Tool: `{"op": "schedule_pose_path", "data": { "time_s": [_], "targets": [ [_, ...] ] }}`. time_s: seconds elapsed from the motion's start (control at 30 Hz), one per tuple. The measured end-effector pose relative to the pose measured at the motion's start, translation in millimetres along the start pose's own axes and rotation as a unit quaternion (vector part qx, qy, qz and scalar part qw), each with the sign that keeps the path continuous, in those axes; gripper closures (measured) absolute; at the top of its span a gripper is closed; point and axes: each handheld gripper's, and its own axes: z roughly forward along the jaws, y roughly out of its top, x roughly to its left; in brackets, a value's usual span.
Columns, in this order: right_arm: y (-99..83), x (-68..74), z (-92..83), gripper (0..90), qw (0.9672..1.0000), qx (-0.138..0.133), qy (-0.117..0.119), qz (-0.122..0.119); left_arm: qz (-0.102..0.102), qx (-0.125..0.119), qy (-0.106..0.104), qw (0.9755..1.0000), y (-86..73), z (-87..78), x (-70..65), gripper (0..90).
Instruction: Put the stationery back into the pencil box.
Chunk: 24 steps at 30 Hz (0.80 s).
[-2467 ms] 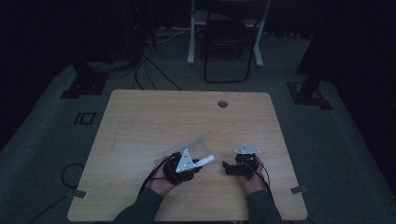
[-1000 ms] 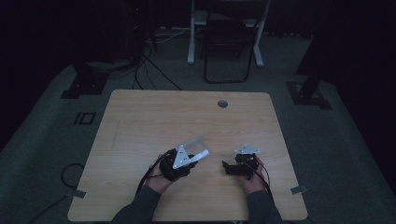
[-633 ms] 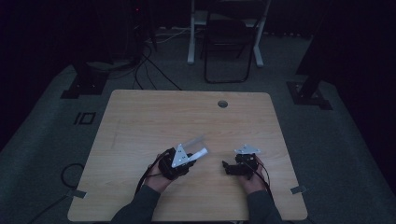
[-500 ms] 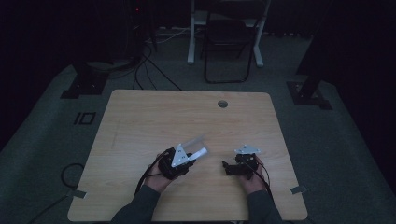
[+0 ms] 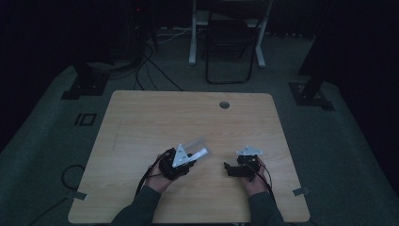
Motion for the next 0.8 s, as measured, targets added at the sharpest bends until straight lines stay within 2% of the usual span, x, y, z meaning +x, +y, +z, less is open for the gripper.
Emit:
{"op": "schedule_pose_path", "data": {
  "time_s": [0.8],
  "targets": [
    [0.0,0.0,0.0,12.4,1.0,0.0,0.0,0.0,-0.005,0.012,0.012,0.9998,-7.2,6.5,8.2,71.0]
  ]
}}
